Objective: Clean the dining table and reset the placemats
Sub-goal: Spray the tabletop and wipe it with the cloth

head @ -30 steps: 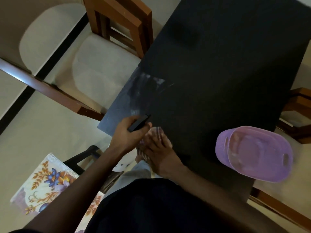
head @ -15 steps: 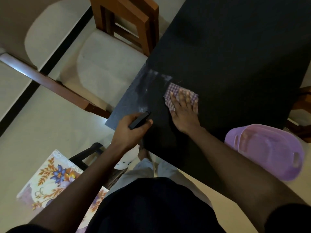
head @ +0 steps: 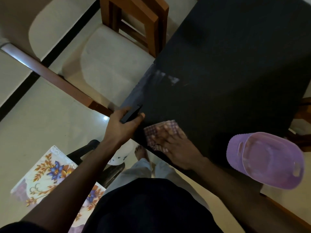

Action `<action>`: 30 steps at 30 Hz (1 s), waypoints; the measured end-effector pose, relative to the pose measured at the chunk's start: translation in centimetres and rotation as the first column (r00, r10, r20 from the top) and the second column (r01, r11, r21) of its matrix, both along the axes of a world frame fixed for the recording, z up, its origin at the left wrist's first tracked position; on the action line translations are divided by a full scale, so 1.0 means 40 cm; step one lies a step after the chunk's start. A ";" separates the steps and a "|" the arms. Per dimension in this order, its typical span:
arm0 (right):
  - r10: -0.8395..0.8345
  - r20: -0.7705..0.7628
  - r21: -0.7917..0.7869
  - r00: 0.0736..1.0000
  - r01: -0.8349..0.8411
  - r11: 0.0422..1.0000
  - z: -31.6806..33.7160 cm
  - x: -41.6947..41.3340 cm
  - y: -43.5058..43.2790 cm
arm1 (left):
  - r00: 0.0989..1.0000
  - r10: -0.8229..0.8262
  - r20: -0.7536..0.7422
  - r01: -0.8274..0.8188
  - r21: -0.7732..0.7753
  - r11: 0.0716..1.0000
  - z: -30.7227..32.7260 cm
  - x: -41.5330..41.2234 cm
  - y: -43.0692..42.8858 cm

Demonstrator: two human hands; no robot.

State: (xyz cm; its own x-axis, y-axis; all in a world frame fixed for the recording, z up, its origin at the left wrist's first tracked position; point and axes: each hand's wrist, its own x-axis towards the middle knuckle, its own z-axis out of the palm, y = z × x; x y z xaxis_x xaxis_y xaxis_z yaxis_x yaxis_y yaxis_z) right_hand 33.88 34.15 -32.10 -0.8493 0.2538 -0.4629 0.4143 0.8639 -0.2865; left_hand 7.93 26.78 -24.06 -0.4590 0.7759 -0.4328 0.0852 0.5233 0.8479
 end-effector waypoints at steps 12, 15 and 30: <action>-0.620 0.042 0.102 0.783 0.614 0.783 -0.020 -0.315 0.358 | 1.000 0.014 0.006 -0.014 0.042 0.999 -0.011 -0.049 -0.050; -0.353 0.020 0.080 0.935 0.351 0.933 -0.009 -0.420 0.218 | 1.000 0.027 -0.011 -0.026 0.045 0.999 -0.012 -0.055 -0.051; -0.107 0.022 0.081 0.994 0.105 0.991 -0.006 -0.154 0.294 | 0.999 0.028 0.019 -0.029 0.044 0.999 -0.023 -0.072 -0.052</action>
